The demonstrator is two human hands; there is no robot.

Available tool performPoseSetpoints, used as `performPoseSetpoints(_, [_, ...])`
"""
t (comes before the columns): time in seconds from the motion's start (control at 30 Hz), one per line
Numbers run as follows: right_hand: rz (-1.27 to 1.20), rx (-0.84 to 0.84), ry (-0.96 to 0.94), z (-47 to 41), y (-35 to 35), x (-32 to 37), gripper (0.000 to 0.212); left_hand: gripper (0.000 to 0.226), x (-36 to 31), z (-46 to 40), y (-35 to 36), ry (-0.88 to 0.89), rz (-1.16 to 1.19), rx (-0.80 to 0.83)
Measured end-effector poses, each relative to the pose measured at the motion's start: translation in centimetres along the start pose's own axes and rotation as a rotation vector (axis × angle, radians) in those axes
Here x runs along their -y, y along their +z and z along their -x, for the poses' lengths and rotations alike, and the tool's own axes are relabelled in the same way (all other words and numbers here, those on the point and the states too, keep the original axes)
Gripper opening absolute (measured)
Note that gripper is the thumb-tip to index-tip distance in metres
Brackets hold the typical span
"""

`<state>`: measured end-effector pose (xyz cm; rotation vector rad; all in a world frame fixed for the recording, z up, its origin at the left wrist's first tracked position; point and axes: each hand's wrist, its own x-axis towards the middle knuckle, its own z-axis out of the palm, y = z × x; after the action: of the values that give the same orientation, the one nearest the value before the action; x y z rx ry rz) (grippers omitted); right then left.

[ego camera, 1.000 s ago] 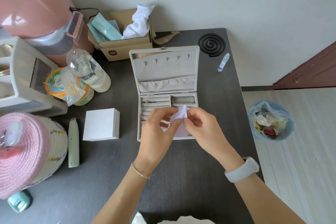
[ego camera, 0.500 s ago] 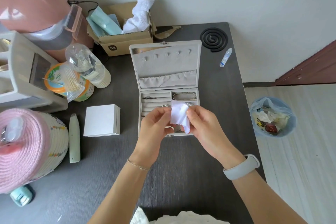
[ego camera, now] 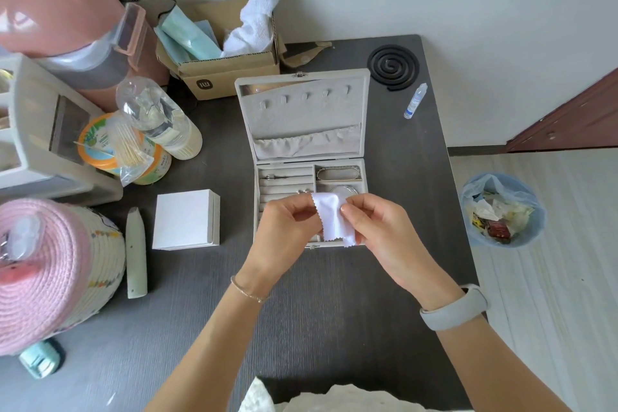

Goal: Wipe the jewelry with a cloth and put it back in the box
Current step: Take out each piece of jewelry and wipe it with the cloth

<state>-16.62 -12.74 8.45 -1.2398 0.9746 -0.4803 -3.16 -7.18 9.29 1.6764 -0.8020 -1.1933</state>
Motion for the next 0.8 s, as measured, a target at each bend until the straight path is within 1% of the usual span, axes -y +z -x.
performPoseSetpoints(0.07, [0.039,0.020,-0.039,0.0,-0.1,0.2,0.012,0.017,0.1,0.1,0.2,-0.020,0.010,-0.076])
performPoseSetpoints(0.13, [0.055,0.051,-0.073,0.0,0.1,0.3,0.014,0.024,-0.2,0.2,0.4,-0.062,0.072,-0.115])
performPoseSetpoints(0.23, [0.062,0.013,-0.104,0.1,0.2,0.2,0.020,0.026,-0.7,0.4,0.5,-0.098,0.134,-0.059])
performPoseSetpoints(0.3, [0.057,0.010,-0.117,0.1,0.2,0.1,0.017,0.026,-1.0,0.5,0.5,-0.040,0.070,-0.029])
performPoseSetpoints(0.37, [0.076,0.021,-0.118,0.1,0.2,0.1,0.013,0.024,-1.0,0.5,0.5,0.076,-0.038,-0.047])
performPoseSetpoints(0.43, [0.095,0.011,-0.109,0.0,0.3,0.1,0.020,0.021,-0.7,0.6,0.5,0.190,-0.152,-0.080])
performPoseSetpoints(0.5, [0.109,-0.018,-0.110,0.0,0.4,0.1,0.025,0.019,-0.4,0.7,0.5,0.209,-0.210,-0.114])
performPoseSetpoints(0.57, [0.116,-0.028,-0.115,0.2,0.5,-0.1,0.021,0.017,-0.3,0.6,0.4,0.153,-0.221,-0.144])
performPoseSetpoints(0.63, [0.135,-0.018,-0.109,0.3,0.6,-0.3,0.014,0.015,-0.4,0.6,0.5,0.103,-0.164,-0.131])
performPoseSetpoints(0.73, [0.163,-0.018,-0.130,0.3,0.8,-0.4,0.012,0.018,-0.8,0.9,0.6,0.075,-0.022,-0.135])
performPoseSetpoints(0.8, [0.202,-0.027,-0.151,0.2,1.0,-0.4,0.013,0.016,-0.9,1.1,0.8,0.072,0.046,-0.142])
